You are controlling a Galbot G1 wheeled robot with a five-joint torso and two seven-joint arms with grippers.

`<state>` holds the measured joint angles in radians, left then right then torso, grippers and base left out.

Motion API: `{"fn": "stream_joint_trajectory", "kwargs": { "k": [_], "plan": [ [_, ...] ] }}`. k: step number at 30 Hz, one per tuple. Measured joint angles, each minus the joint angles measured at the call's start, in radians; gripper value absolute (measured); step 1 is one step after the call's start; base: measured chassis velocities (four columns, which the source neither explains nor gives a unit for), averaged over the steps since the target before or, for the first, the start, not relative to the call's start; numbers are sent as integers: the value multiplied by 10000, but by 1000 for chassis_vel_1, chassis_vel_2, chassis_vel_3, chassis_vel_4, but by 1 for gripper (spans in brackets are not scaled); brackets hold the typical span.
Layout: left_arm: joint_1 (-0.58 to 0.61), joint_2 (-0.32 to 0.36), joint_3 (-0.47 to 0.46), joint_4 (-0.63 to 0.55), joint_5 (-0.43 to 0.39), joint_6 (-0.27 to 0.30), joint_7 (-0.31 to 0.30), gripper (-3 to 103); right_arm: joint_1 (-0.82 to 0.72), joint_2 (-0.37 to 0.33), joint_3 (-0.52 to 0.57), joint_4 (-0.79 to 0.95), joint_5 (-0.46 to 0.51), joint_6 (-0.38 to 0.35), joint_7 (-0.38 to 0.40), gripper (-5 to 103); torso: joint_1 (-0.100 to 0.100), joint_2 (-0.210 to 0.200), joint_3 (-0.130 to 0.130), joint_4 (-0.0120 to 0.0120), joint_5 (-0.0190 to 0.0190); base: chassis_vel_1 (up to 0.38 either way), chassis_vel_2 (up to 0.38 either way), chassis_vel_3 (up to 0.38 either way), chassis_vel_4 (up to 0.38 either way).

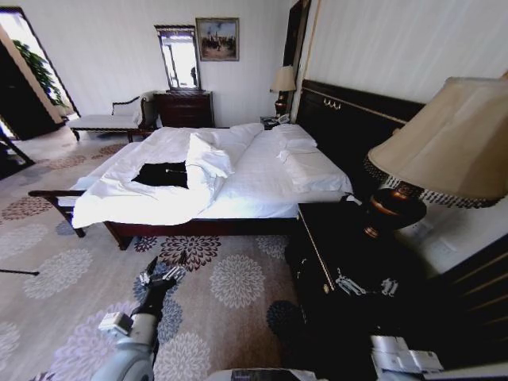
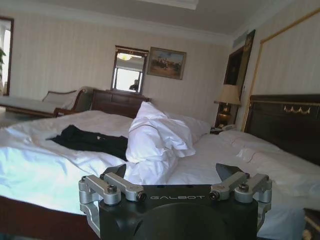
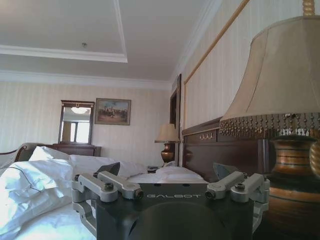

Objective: Fold the clothes on the bed.

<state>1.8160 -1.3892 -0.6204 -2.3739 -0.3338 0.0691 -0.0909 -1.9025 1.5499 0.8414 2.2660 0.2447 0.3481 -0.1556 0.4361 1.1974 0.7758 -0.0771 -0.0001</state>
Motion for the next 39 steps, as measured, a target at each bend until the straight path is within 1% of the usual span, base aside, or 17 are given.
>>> {"fn": "stream_joint_trajectory", "kwargs": {
  "k": [2,5,7,8,9,12,13,14,15,18,24,26,31,32,33,37,39],
  "plan": [
    [74,51,-73,60,418,-123,13,100,118,-90,173,1,-147,-99,49,100,0,0,0,1,0,0,0,0,0],
    [135,84,-145,44,575,-162,6,100,163,-227,291,65,-228,-325,273,100,0,0,0,1,2,0,0,0,0],
    [184,95,-129,-168,513,-156,11,100,158,-344,311,156,-177,-570,534,100,0,0,0,1,0,0,0,0,0],
    [184,95,-129,-168,513,-156,11,100,158,-344,311,156,-177,-570,534,100,0,0,0,1,0,0,0,0,0],
    [213,95,-77,-308,440,-152,61,100,158,-412,309,196,-56,-706,649,100,0,1,0,0,1,0,0,0,0],
    [300,73,113,-643,476,-217,285,100,156,-807,250,345,842,-1244,984,100,0,1,0,0,3,0,0,0,0],
    [300,73,113,-643,476,-217,285,100,156,-807,250,345,842,-1244,984,100,0,1,0,0,3,0,0,0,0],
    [343,52,200,-736,577,-268,335,100,156,-1070,236,364,1295,-1473,1117,100,0,0,0,1,2,0,0,0,0],
    [376,30,262,-785,645,-293,349,100,155,-1245,239,354,1496,-1568,1181,100,0,1,0,1,2,0,0,0,0],
    [469,-41,421,-848,842,-381,362,100,56,-1650,339,243,1634,-1641,1221,100,0,0,1,1,3,0,0,0,0],
    [518,-77,531,-790,1061,-476,373,100,-99,-1697,215,592,2063,-2068,1334,100,0,1,0,1,0,0,0,0,0],
    [494,-80,545,-726,1110,-477,372,100,-127,-1687,149,670,2068,-2194,1154,100,0,0,0,0,1,0,0,0,0],
    [453,-96,578,-633,1123,-470,366,100,-153,-1683,149,638,1800,-2203,574,100,0,0,1,0,1,0,0,0,0],
    [447,-95,579,-619,1122,-470,365,100,-152,-1668,177,613,1599,-2151,398,100,0,0,0,1,1,0,0,0,0],
    [447,-95,579,-619,1122,-470,365,100,-152,-1668,177,613,1599,-2151,398,100,0,0,0,1,1,0,0,0,0],
    [381,-70,532,-516,1084,-477,358,100,-102,-1522,232,599,863,-1953,-101,100,0,0,0,0,1,0,0,0,0],
    [360,-70,531,-474,1082,-486,355,100,-81,-1479,232,599,737,-1920,-165,100,0,0,0,0,0,0,0,0,0]
  ]
}}
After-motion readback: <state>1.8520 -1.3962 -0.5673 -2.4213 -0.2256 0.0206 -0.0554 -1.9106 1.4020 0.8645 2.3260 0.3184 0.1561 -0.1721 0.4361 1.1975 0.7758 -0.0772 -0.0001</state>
